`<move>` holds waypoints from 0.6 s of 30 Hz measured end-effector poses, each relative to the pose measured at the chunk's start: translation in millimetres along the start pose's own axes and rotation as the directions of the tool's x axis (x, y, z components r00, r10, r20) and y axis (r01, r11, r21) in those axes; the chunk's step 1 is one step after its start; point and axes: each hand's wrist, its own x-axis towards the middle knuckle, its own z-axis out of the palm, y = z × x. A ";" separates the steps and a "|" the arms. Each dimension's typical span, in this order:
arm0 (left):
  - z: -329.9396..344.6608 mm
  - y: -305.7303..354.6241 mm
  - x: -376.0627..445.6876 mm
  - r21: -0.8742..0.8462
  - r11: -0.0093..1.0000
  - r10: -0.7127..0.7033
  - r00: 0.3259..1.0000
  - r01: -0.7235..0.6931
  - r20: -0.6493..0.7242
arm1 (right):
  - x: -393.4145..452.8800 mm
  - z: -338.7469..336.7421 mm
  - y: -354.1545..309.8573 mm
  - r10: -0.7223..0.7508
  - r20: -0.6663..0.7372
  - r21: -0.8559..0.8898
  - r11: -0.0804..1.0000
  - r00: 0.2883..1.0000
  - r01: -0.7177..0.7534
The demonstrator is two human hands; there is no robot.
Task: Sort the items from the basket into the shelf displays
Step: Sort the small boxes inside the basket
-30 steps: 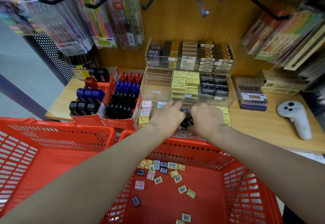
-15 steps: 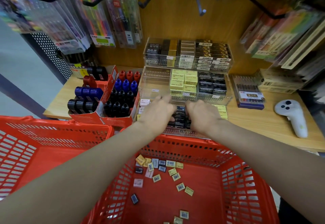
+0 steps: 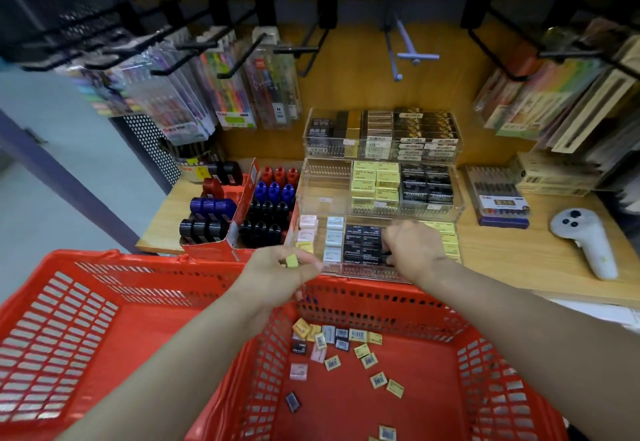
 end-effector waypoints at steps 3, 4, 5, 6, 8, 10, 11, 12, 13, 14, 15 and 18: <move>11.0 -1.7 -5.0 -0.225 0.969 -0.089 0.993 0.104 0.077 | -8.0 -2.8 7.7 0.036 -0.083 0.306 0.952 0.996 -0.008; 15.4 -1.9 -6.7 -0.304 0.942 -0.112 0.987 0.141 0.111 | -13.0 -7.7 12.2 0.068 -0.058 0.482 0.875 0.996 -0.032; 19.6 -2.2 -9.3 -0.369 0.914 -0.120 0.982 0.166 0.145 | -19.5 -13.9 17.1 0.099 0.002 0.644 0.762 0.995 -0.077; 23.0 -2.5 -12.8 -0.414 0.893 -0.110 0.979 0.174 0.173 | -27.4 -22.3 22.0 0.114 0.084 0.763 0.632 0.990 -0.137; 29.2 -2.8 -19.9 -0.480 0.862 -0.060 0.973 0.163 0.223 | -47.5 -39.6 32.6 0.088 0.223 0.894 0.379 0.971 -0.240; 32.5 -0.3 -27.3 -0.530 0.835 -0.002 0.964 0.148 0.267 | -70.5 -54.8 39.5 0.033 0.280 0.951 0.125 0.959 -0.282; 33.9 2.9 -30.7 -0.549 0.825 0.033 0.958 0.135 0.285 | -81.8 -60.8 41.6 0.012 0.279 0.960 0.023 0.960 -0.280; 35.0 6.8 -33.7 -0.561 0.820 0.076 0.950 0.114 0.303 | -91.5 -65.1 42.8 -0.003 0.264 0.963 -0.047 0.964 -0.264; 36.6 11.3 -36.7 -0.568 0.818 0.120 0.939 0.091 0.324 | -99.3 -68.0 42.8 -0.016 0.242 0.965 -0.099 0.970 -0.242; 38.4 15.6 -39.4 -0.570 0.819 0.162 0.925 0.069 0.344 | -105.5 -69.6 42.1 -0.032 0.218 0.966 -0.139 0.975 -0.220; 40.2 19.1 -42.6 -0.570 0.820 0.196 0.912 0.049 0.361 | -110.2 -69.4 40.8 -0.038 0.202 0.965 -0.165 0.979 -0.205; 42.6 23.3 -47.2 -0.557 0.830 0.215 0.906 0.028 0.365 | -113.0 -63.5 39.8 0.018 0.219 0.946 -0.248 0.976 -0.208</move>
